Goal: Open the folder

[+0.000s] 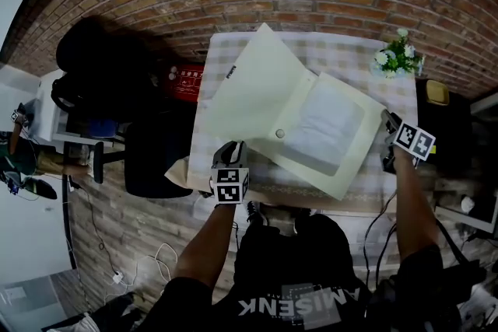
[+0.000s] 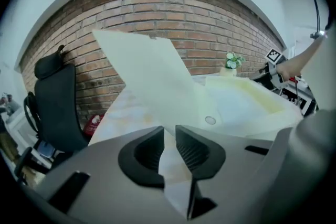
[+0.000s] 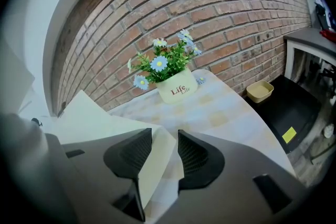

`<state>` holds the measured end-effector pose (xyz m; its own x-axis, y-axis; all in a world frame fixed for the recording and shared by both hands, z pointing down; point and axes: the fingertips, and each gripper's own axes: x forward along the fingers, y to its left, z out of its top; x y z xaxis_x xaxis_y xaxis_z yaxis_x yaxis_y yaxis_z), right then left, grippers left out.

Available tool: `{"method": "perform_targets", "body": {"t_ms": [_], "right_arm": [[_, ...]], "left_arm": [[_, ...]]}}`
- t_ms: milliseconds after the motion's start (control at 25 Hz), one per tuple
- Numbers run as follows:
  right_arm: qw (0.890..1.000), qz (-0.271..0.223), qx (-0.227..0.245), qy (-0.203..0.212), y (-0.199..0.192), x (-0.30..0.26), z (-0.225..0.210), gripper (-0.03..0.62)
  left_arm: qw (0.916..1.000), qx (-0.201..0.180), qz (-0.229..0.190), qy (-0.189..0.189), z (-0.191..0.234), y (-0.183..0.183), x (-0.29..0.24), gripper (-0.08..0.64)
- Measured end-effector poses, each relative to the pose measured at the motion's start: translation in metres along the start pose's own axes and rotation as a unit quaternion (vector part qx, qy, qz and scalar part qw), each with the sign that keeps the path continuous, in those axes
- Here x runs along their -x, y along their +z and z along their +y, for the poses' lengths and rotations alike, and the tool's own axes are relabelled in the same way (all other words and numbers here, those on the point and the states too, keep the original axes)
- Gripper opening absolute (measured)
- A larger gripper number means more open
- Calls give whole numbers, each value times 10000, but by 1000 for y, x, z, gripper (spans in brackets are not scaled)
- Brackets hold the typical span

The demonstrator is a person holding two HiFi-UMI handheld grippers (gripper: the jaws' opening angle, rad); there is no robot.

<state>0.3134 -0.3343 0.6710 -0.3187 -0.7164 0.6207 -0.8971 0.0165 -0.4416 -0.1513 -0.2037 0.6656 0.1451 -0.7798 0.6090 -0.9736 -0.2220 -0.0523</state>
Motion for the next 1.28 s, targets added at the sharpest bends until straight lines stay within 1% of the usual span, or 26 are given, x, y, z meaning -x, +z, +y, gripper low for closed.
{"method": "perform_targets", "body": {"t_ms": [40,80,160,240,320,360,440,480,520,560,640,720,880,1000,1080,1280], "right_arm": [[10000,-6,4,-6,0,0,0,186],[10000,-5,10,-7,0,0,0,186],[10000,1,25,-11,0,-1,0,186],[10000,7,35,-31,0,-2,0,186],[10000,13,57,-58,-1,-2,0,186],[10000,10,66,-69,-1,-2,0,184],[9999,-6,76,-82,0,-2,1,185],[9999,-15,85,-86,0,-2,1,184],[9999,-23,93,-88,0,-2,1,184],[9999,-31,96,-90,0,-2,1,184],[9999,-53,88,-102,0,-2,0,184],[9999,-78,83,-126,0,-1,0,184],[9998,-110,44,-139,-1,0,1,184],[9998,-140,3,-146,-1,1,0,184],[9998,-143,-36,-155,0,0,1,184],[9994,-149,-128,-291,-1,1,0,184]], "left_arm": [[9998,-115,-1,164,3,-2,-1,71],[9993,-188,-8,331,7,-6,-4,108],[9974,-323,23,638,15,-17,-10,146],[9934,-637,113,946,24,-21,-14,203],[9854,-1165,187,1231,28,-20,-15,249],[9790,-1507,205,1354,29,-18,-16,267],[9648,-2156,224,1490,26,-15,-18,272],[9600,-2374,242,1462,23,-16,-20,272],[9585,-2495,270,1355,20,-17,-22,258],[9596,-2532,297,1189,15,-17,-24,206],[9648,-2478,317,818,6,-16,-25,119],[9703,-2348,323,474,3,-21,-29,72],[9810,-1835,530,-341,8,-43,-41,67],[9843,-1383,669,-870,10,-45,-46,69],[9849,-1162,709,-1070,10,-45,-48,69],[9779,-1247,945,-1384,8,-44,-48,69]]}}
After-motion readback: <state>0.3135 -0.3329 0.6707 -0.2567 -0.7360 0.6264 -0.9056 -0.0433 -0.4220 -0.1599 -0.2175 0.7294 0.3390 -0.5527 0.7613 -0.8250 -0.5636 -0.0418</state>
